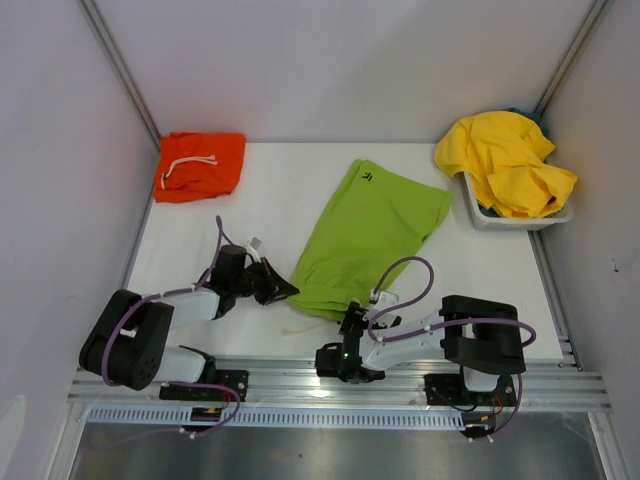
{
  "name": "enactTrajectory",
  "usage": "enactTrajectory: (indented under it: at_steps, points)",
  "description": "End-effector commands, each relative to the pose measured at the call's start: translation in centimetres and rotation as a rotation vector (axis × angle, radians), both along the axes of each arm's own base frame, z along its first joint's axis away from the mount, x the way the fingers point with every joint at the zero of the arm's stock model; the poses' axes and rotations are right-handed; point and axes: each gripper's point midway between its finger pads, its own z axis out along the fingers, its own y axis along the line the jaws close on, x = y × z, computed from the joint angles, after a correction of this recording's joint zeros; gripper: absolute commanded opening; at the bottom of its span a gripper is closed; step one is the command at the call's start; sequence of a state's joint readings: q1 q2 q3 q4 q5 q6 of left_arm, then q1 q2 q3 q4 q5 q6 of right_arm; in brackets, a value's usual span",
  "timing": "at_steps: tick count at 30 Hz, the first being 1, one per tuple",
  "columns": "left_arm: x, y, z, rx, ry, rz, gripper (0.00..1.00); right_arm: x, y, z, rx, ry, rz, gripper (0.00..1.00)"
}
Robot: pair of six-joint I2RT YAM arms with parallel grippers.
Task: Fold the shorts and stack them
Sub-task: Fold the shorts
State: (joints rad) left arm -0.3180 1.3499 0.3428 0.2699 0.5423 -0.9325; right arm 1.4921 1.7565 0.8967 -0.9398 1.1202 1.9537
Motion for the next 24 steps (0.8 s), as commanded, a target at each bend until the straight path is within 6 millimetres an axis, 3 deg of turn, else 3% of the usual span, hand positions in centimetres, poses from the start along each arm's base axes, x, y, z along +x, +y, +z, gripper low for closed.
enactTrajectory:
  at_steps: [1, 3, 4, 9, 10, 12, 15, 18, 22, 24]
  points:
    - [3.0, 2.6, 0.3, 0.102, -0.097, 0.095, 0.00, 0.5, -0.7, 1.0, -0.024, -0.023, 0.051, 0.73]
    - [3.2, 2.5, 0.7, 0.104, -0.111, 0.091, 0.00, 0.3, 0.7, 0.9, -0.123, 0.005, 0.180, 0.81]
    - [3.3, 2.5, 0.9, 0.109, -0.120, 0.091, 0.00, 0.4, 3.8, 1.6, -0.004, -0.010, 0.226, 0.83]
    - [3.5, 2.1, 1.6, 0.143, -0.136, 0.078, 0.00, -0.1, 9.4, 2.6, 0.010, 0.022, 0.438, 0.93]
    - [4.4, 1.9, 2.6, 0.139, -0.160, 0.081, 0.00, -0.2, 9.4, 2.6, -0.020, 0.027, 0.446, 0.94]
    - [4.5, 2.0, 2.1, 0.158, -0.144, 0.071, 0.00, -0.5, 10.6, 2.4, -0.041, 0.046, 0.492, 0.96]
    - [6.1, 1.6, 3.3, 0.166, -0.173, 0.062, 0.00, -1.4, 12.2, 3.1, 0.006, 0.059, 0.581, 0.97]
    - [7.4, 1.7, 3.7, 0.203, -0.182, 0.058, 0.00, -1.6, 12.4, 4.0, 0.037, 0.063, 0.609, 0.96]
    - [8.0, 1.8, 3.5, 0.233, -0.186, 0.048, 0.00, -0.4, 11.9, 6.5, 0.071, 0.060, 0.620, 0.86]
    - [8.1, 1.8, 3.5, 0.238, -0.187, 0.045, 0.00, 0.9, 11.3, 8.2, 0.093, 0.045, 0.610, 0.75]
